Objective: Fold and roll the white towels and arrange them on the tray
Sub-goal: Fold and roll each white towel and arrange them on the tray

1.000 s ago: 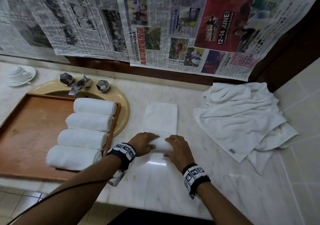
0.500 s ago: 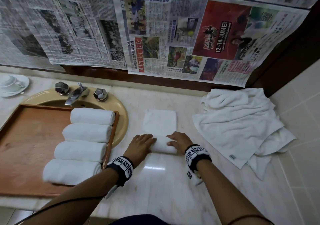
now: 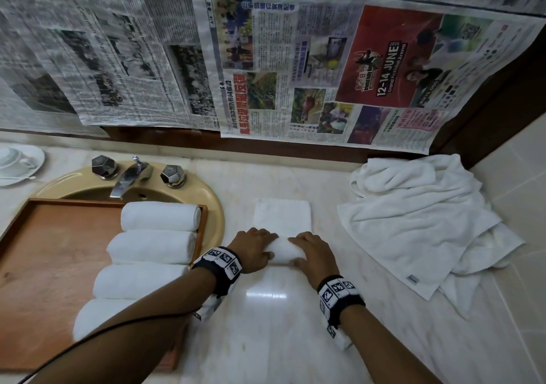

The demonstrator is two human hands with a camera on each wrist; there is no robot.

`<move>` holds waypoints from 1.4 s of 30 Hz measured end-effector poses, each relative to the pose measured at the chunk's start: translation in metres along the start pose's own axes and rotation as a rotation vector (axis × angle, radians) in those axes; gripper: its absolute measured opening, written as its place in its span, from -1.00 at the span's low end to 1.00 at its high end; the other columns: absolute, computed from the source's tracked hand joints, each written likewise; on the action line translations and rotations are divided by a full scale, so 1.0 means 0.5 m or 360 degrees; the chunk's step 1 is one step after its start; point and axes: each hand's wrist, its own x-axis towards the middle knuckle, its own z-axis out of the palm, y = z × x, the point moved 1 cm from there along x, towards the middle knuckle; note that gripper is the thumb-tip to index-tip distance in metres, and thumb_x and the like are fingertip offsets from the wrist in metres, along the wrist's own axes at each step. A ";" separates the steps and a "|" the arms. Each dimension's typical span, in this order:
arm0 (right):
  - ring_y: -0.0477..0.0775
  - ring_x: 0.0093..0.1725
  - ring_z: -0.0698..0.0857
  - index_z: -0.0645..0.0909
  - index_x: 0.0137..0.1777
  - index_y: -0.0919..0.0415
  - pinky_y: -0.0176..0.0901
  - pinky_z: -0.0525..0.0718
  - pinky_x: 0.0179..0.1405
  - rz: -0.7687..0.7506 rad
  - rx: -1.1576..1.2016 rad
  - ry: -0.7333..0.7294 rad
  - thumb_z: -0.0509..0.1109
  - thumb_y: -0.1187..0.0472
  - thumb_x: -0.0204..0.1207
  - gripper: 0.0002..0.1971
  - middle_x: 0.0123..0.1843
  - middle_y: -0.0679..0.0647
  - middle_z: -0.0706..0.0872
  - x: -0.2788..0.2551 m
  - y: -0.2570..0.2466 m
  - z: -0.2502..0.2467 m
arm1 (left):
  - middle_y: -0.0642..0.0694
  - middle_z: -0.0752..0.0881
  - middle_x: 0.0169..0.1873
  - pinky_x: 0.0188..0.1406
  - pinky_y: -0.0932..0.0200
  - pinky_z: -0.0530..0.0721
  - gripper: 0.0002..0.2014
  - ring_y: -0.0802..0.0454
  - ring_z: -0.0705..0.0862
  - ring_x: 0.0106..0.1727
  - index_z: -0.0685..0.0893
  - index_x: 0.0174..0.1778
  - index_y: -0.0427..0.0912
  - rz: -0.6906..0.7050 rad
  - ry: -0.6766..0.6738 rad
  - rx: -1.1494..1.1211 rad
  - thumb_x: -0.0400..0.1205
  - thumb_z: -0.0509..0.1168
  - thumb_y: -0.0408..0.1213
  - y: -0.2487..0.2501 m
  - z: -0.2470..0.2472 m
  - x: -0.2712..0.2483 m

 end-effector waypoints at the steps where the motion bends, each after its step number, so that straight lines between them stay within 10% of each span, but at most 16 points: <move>1: 0.00 0.19 0.59 0.63 0.40 0.07 -0.23 0.50 0.24 0.0031 0.0056 -0.0037 0.60 0.12 0.39 -0.46 0.26 -0.07 0.64 0.008 0.002 -0.007 | -0.05 0.49 0.49 0.36 -0.11 0.45 -0.45 -0.12 0.47 0.42 0.37 0.58 0.04 0.0015 0.0062 0.0024 0.65 0.22 0.04 -0.001 -0.003 0.001; 5: -0.06 0.28 0.53 0.58 0.44 -0.06 -0.17 0.45 0.33 0.0137 0.0190 -0.0260 0.53 0.01 0.46 -0.47 0.31 -0.14 0.59 0.039 0.021 -0.025 | 0.02 0.54 0.36 0.29 -0.05 0.49 -0.48 -0.06 0.53 0.32 0.49 0.44 0.07 0.0152 0.0420 -0.0014 0.58 0.36 0.11 0.002 0.002 -0.014; 15: 0.05 0.38 0.49 0.48 0.50 0.00 -0.11 0.42 0.37 0.0093 -0.0098 -0.0199 0.53 -0.02 0.47 -0.40 0.43 -0.02 0.52 0.066 0.003 -0.048 | 0.03 0.64 0.35 0.28 0.15 0.46 -0.50 -0.03 0.55 0.36 0.60 0.42 0.09 -0.0034 0.0315 -0.0330 0.55 0.45 -0.26 -0.014 -0.005 0.020; 21: 0.18 0.32 0.59 0.55 0.38 0.11 0.05 0.59 0.28 -0.0105 -0.0486 0.0017 0.75 0.21 0.10 -0.21 0.37 0.14 0.56 0.029 -0.048 -0.011 | 0.10 0.57 0.43 0.36 -0.03 0.53 -0.52 0.03 0.49 0.45 0.44 0.56 0.16 -0.0044 0.0015 -0.0306 0.69 0.30 -0.10 -0.039 -0.028 0.060; 26: 0.26 0.10 0.72 0.69 0.22 0.22 0.03 0.74 0.02 -0.0141 -0.0337 0.0218 0.55 0.61 0.09 -0.36 0.19 0.21 0.70 0.051 -0.051 -0.014 | 0.07 0.56 0.46 0.44 -0.11 0.47 -0.50 -0.02 0.49 0.46 0.45 0.54 0.18 -0.0138 -0.0031 -0.0454 0.65 0.34 -0.01 -0.051 -0.036 0.071; 33: 0.11 0.38 0.54 0.41 0.58 0.04 -0.07 0.50 0.34 0.0159 -0.0131 -0.0296 0.40 0.25 0.59 -0.45 0.41 0.02 0.53 0.120 -0.005 -0.051 | 0.00 0.51 0.48 0.40 -0.08 0.45 -0.47 -0.07 0.46 0.46 0.55 0.48 0.12 -0.0139 0.0495 -0.0222 0.57 0.43 0.03 -0.059 -0.043 0.045; 42: 0.04 0.54 0.43 0.39 0.61 -0.05 -0.21 0.30 0.47 0.0278 0.0007 -0.0554 0.38 0.04 0.63 -0.46 0.60 -0.04 0.44 0.121 0.027 -0.067 | -0.02 0.41 0.58 0.51 -0.13 0.29 -0.38 -0.09 0.35 0.57 0.47 0.55 0.18 -0.0140 0.0382 -0.0155 0.55 0.46 -0.02 -0.038 -0.006 0.040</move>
